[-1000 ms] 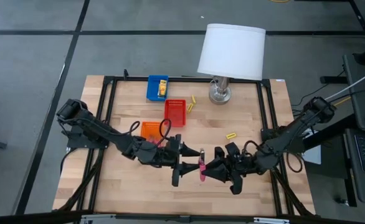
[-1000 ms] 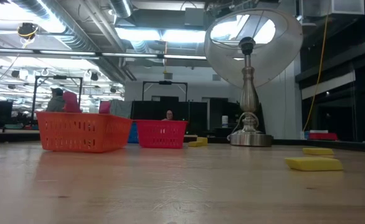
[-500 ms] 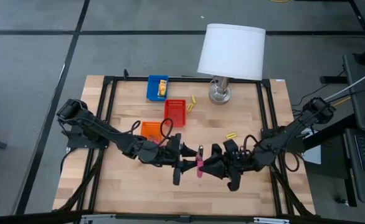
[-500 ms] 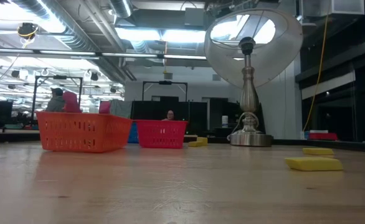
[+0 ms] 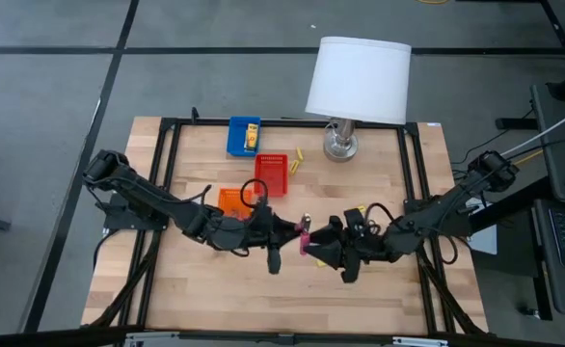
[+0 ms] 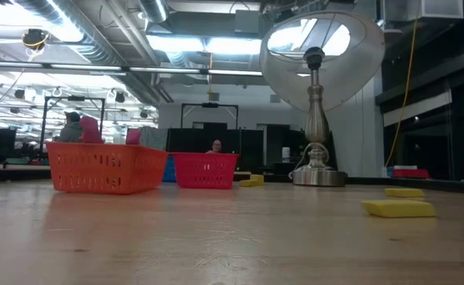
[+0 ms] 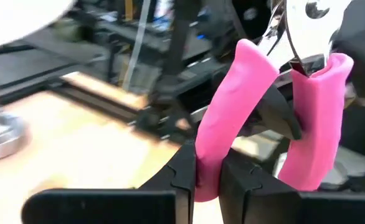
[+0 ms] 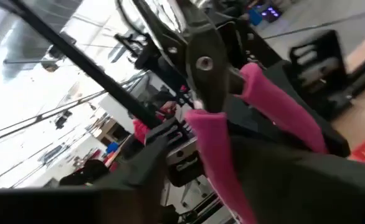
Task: Pick & Place School Supplies
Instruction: Put the pink hole puncher into the orange bin
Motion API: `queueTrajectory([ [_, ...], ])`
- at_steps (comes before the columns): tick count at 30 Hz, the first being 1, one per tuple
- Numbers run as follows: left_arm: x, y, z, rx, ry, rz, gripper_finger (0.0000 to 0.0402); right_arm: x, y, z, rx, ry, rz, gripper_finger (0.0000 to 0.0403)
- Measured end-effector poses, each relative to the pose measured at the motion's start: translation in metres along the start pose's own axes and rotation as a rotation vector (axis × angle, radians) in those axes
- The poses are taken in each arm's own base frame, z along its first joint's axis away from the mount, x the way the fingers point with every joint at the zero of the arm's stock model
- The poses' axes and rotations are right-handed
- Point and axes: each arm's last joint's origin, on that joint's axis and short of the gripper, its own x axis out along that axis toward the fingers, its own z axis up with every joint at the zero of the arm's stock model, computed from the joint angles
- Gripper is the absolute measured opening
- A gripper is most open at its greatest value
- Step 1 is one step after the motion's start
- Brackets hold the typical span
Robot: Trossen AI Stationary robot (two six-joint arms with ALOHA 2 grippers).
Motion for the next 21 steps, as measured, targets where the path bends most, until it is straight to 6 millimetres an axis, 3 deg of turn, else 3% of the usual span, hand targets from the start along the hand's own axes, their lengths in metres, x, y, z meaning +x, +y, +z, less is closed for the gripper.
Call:
queueTrajectory([
  [3, -0.011, 0.009, 0.006, 0.008, 0.033, 0.09, 0.0031, 0.001, -0.004, -0.001, 0.032, 0.009, -0.034, 0.0259],
  [7, -0.032, 0.035, 0.012, -0.015, 0.031, 0.374, 0.0031, -0.003, -0.002, -0.007, 0.078, 0.069, -0.036, 0.0298],
  [10, -0.057, 0.058, 0.013, -0.11, 0.11, 0.515, 0.0031, -0.005, -0.007, -0.013, 0.081, 0.107, -0.089, 0.0298],
  [14, -0.088, 0.092, 0.002, -0.185, 0.363, 0.738, 0.0031, -0.007, -0.013, -0.019, 0.086, 0.154, -0.157, 0.028],
  [17, -0.108, 0.106, -0.007, -0.206, 0.613, 0.885, 0.0031, -0.009, -0.012, -0.022, 0.08, 0.177, -0.155, 0.0264],
  [21, -0.102, 0.109, -0.027, -0.176, 0.874, 0.761, 0.0031, -0.01, -0.012, -0.023, 0.067, 0.172, -0.165, 0.0247],
])
